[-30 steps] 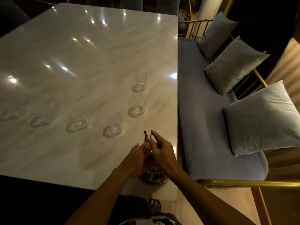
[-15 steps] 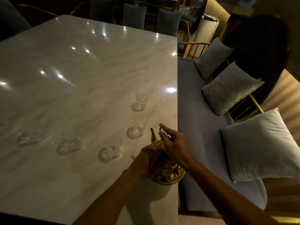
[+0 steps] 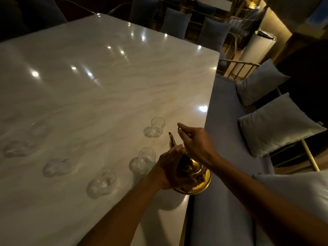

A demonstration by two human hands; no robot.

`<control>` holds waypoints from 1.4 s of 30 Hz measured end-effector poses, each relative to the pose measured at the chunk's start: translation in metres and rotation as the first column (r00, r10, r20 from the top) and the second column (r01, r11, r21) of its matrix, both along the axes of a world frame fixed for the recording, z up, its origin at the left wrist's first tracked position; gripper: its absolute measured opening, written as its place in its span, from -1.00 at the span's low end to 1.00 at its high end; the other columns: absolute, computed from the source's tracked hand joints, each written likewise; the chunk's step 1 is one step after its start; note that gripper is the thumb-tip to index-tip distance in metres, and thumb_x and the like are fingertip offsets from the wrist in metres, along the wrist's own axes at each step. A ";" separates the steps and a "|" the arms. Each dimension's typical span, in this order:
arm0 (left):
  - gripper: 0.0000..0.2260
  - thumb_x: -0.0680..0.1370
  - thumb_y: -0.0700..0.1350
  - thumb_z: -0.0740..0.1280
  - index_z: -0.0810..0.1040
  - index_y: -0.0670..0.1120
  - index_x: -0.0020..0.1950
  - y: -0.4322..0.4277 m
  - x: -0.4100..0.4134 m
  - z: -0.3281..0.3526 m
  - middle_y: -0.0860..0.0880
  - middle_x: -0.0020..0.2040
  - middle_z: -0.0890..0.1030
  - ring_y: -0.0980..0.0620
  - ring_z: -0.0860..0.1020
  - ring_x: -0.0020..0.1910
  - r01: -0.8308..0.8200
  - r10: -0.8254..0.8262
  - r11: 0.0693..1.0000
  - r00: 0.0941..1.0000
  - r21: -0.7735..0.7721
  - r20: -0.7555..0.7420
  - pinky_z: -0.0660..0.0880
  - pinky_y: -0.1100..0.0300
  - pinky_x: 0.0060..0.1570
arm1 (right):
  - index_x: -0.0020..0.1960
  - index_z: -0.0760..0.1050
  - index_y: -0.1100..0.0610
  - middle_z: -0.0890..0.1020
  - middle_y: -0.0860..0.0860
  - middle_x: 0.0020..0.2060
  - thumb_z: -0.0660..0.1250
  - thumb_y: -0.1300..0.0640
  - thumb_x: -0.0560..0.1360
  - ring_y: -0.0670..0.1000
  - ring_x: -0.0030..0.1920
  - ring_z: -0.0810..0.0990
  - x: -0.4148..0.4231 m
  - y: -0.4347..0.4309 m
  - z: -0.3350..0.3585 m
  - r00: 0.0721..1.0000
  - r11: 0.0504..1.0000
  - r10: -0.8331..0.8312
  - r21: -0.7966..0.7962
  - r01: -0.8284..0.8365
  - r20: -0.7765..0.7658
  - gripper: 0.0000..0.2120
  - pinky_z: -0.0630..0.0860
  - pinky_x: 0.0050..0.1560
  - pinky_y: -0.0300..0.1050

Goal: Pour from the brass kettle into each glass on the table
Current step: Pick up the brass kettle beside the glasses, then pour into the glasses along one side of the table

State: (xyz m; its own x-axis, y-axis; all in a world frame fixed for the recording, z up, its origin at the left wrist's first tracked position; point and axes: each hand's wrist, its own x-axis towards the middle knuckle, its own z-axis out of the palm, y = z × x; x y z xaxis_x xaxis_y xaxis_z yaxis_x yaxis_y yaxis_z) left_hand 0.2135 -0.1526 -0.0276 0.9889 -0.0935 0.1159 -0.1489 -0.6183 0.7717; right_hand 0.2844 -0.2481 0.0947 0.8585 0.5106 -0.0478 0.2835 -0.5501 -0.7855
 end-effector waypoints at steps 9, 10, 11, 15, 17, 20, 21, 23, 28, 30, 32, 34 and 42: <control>-0.05 0.33 0.25 0.49 0.20 -0.08 0.59 -0.002 0.065 -0.016 -0.08 0.56 0.33 -0.04 0.31 0.53 -0.123 0.105 0.988 0.979 -0.093 -0.172 0.32 0.02 0.51 | 0.44 0.38 0.14 0.48 0.02 0.37 0.18 0.12 0.64 -0.05 0.30 0.50 0.094 0.016 -0.021 0.984 0.984 0.172 -0.044 -0.173 -0.035 -0.62 0.40 0.12 -0.36; -0.01 0.30 0.27 0.50 0.18 -0.08 0.60 -0.001 0.070 -0.019 -0.08 0.57 0.32 -0.04 0.31 0.53 -0.140 0.124 0.987 0.976 -0.080 -0.178 0.33 0.03 0.50 | 0.43 0.38 0.14 0.51 0.03 0.36 0.18 0.11 0.64 -0.01 0.29 0.52 0.102 0.019 -0.023 0.982 0.981 0.183 -0.051 -0.185 -0.045 -0.62 0.42 0.15 -0.31; 0.04 0.28 0.31 0.51 0.16 -0.06 0.61 0.000 0.075 -0.022 -0.07 0.57 0.30 -0.04 0.30 0.54 -0.152 0.139 0.986 0.974 -0.063 -0.178 0.34 0.01 0.50 | 0.44 0.38 0.14 0.55 0.03 0.31 0.18 0.11 0.64 0.00 0.23 0.57 0.108 0.022 -0.025 0.980 0.979 0.193 -0.057 -0.196 -0.054 -0.62 0.45 0.16 -0.26; 0.11 0.20 0.42 0.44 0.16 -0.07 0.61 0.004 0.091 -0.033 -0.03 0.57 0.27 0.00 0.27 0.54 -0.181 0.162 0.981 0.964 -0.072 -0.211 0.29 0.05 0.53 | 0.44 0.37 0.17 0.62 0.03 0.15 0.19 0.12 0.63 -0.19 -0.14 0.56 0.130 0.035 -0.031 0.971 0.969 0.232 -0.077 -0.236 -0.057 -0.61 0.50 0.13 -0.17; 0.13 0.17 0.45 0.37 0.16 -0.08 0.60 0.005 0.096 -0.030 0.03 0.54 0.27 0.12 0.24 0.48 -0.188 0.167 0.978 0.963 -0.087 -0.213 0.25 0.19 0.49 | 0.43 0.38 0.18 0.63 -0.01 0.12 0.19 0.13 0.63 -0.14 -0.08 0.60 0.139 0.041 -0.034 0.969 0.966 0.238 -0.092 -0.243 -0.068 -0.61 0.51 0.16 -0.17; 0.19 0.16 0.41 0.56 0.09 0.00 0.62 0.006 0.108 -0.042 -0.01 0.58 0.25 0.07 0.24 0.54 -0.184 0.169 0.981 0.964 -0.058 -0.203 0.23 0.16 0.53 | 0.42 0.39 0.19 0.65 -0.10 -0.03 0.19 0.14 0.63 -0.16 -0.07 0.60 0.149 0.049 -0.037 0.962 0.954 0.257 -0.134 -0.267 -0.088 -0.62 0.48 0.07 -0.30; 0.19 0.17 0.35 0.62 0.09 0.00 0.62 0.007 0.110 -0.047 -0.02 0.59 0.24 0.06 0.23 0.56 -0.184 0.167 0.982 0.960 -0.054 -0.223 0.20 0.14 0.56 | 0.42 0.40 0.20 0.65 -0.04 0.11 0.19 0.14 0.63 -0.09 0.07 0.62 0.152 0.052 -0.039 0.961 0.951 0.263 -0.144 -0.274 -0.090 -0.63 0.45 0.10 -0.30; 0.19 0.17 0.28 0.66 0.10 -0.03 0.62 0.008 0.115 -0.055 -0.02 0.60 0.22 0.14 0.17 0.55 -0.161 0.141 0.985 0.955 -0.057 -0.260 0.10 0.25 0.58 | 0.40 0.42 0.21 0.54 0.04 0.33 0.20 0.14 0.62 -0.01 0.28 0.53 0.159 0.056 -0.042 0.958 0.947 0.268 -0.156 -0.281 -0.101 -0.63 0.40 0.14 -0.31; 0.23 0.10 0.49 0.52 -0.01 0.13 0.59 0.009 0.120 -0.053 0.01 0.62 0.17 0.23 0.09 0.50 -0.131 0.104 0.987 0.960 -0.088 -0.260 -0.06 0.51 0.41 | 0.39 0.42 0.22 0.50 0.07 0.36 0.20 0.16 0.62 0.02 0.31 0.51 0.167 0.061 -0.048 0.950 0.930 0.296 -0.197 -0.311 -0.102 -0.64 0.37 0.15 -0.31; 0.22 0.15 0.31 0.64 0.03 0.04 0.62 0.010 0.121 -0.054 -0.03 0.62 0.18 0.12 0.13 0.57 -0.138 0.119 0.988 0.964 -0.065 -0.238 0.01 0.35 0.48 | 0.40 0.42 0.22 0.51 0.08 0.35 0.20 0.16 0.63 0.05 0.32 0.51 0.170 0.064 -0.050 0.947 0.923 0.307 -0.214 -0.320 -0.094 -0.64 0.37 0.17 -0.28; 0.23 0.17 0.21 0.69 0.03 0.00 0.64 0.012 0.121 -0.056 -0.03 0.62 0.17 0.02 0.14 0.60 -0.144 0.130 0.988 0.967 -0.047 -0.220 0.06 0.24 0.52 | 0.40 0.42 0.22 0.51 0.09 0.35 0.20 0.15 0.62 0.05 0.32 0.51 0.171 0.067 -0.051 0.946 0.919 0.310 -0.225 -0.324 -0.096 -0.64 0.38 0.18 -0.27; 0.24 0.18 0.22 0.69 0.01 0.02 0.64 0.014 0.121 -0.058 -0.03 0.63 0.15 0.01 0.14 0.61 -0.150 0.135 0.988 0.965 -0.046 -0.225 0.10 0.16 0.56 | 0.40 0.42 0.22 0.50 0.09 0.36 0.20 0.15 0.62 0.05 0.34 0.49 0.172 0.068 -0.051 0.942 0.914 0.321 -0.231 -0.335 -0.097 -0.63 0.38 0.23 -0.23; 0.22 0.16 0.18 0.71 0.07 -0.05 0.63 0.019 0.120 -0.055 -0.06 0.61 0.20 0.02 0.18 0.58 -0.182 0.173 0.982 0.971 -0.042 -0.166 0.15 0.19 0.52 | 0.40 0.42 0.21 0.50 0.10 0.36 0.20 0.14 0.63 0.06 0.35 0.48 0.173 0.075 -0.050 0.940 0.903 0.332 -0.261 -0.342 -0.084 -0.64 0.38 0.25 -0.20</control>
State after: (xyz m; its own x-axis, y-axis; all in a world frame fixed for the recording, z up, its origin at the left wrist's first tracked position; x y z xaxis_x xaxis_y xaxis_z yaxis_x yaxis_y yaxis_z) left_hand 0.3338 -0.1331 -0.0826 0.9951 0.0876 -0.0466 0.0889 -0.5786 0.8107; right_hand 0.4578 -0.1726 0.0443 0.6325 0.7325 -0.2519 0.4629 -0.6181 -0.6353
